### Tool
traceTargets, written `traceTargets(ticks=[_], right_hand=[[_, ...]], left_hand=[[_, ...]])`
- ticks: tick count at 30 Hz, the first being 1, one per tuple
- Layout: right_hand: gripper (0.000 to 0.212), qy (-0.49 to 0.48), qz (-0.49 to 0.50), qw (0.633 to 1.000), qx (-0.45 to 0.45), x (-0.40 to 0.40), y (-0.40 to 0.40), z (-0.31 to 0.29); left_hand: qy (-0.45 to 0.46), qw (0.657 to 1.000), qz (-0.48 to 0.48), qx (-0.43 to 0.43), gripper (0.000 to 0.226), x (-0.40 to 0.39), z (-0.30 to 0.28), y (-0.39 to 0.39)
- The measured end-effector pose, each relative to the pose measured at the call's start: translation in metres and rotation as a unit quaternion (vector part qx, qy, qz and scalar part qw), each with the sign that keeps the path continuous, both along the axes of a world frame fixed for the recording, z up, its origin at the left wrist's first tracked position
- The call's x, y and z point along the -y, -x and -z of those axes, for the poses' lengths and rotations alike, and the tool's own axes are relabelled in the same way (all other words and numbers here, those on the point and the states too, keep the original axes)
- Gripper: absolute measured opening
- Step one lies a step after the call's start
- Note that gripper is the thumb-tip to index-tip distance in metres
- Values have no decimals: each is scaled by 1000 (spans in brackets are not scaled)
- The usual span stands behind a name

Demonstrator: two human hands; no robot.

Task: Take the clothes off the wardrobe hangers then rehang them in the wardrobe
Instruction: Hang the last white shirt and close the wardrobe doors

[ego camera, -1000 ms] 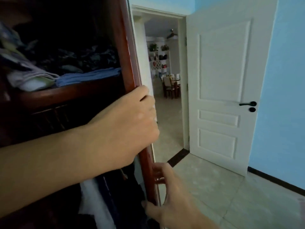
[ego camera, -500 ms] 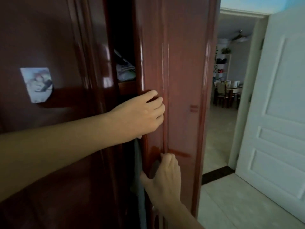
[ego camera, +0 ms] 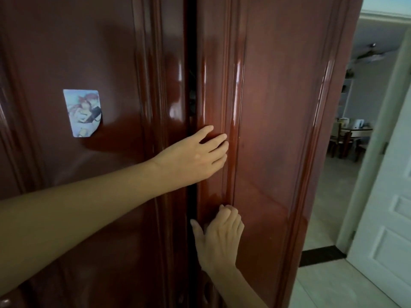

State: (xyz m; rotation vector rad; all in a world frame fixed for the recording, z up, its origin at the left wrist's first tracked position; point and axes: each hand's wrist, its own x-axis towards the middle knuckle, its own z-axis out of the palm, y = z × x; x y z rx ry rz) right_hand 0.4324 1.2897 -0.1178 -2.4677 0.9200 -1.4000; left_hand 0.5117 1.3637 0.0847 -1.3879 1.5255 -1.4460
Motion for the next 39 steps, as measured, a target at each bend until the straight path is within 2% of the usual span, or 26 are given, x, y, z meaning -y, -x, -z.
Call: traceTargets(ticks=[5, 7, 9, 11, 17, 20, 23, 28, 30, 34, 37, 39], right_hand=[[68, 20, -37, 999, 20, 11, -6, 3], [75, 86, -56, 995, 3, 20, -6, 12], [91, 182, -80, 979, -39, 31, -7, 17], [105, 217, -102, 969, -56, 40, -10, 17], [102, 206, -106, 972, -50, 42, -20, 17], [97, 209, -107, 970, -64, 44, -15, 15], [100, 210, -117, 967, -86, 45, -5, 9], [100, 218, -158, 956, -120, 52, 16, -10], [99, 230, -169, 948, -138, 56, 26, -21], [88, 246, -190, 935, -171, 62, 41, -41], [66, 276, -203, 913, -220, 63, 55, -67], [46, 299, -205, 880, -306, 60, 64, -91]], left_hand=[[7, 999, 2, -50, 66, 4, 5, -18], [17, 997, 4, -71, 72, 5, 8, -22], [29, 995, 12, -93, 73, 6, 10, -25], [33, 993, 11, -111, 78, 7, 10, -27], [24, 990, -4, -139, 88, 7, 8, -30], [37, 988, -21, -150, 83, 6, 11, -22], [79, 978, -24, -190, 75, 1, 26, -9], [128, 944, -85, -291, 100, -22, 68, 3], [170, 912, -117, -355, 104, -34, 82, 9], [269, 832, -116, -472, 83, -58, 106, 14], [278, 820, -110, -488, 71, -76, 113, 16], [250, 802, -138, -525, 65, -94, 102, 14]])
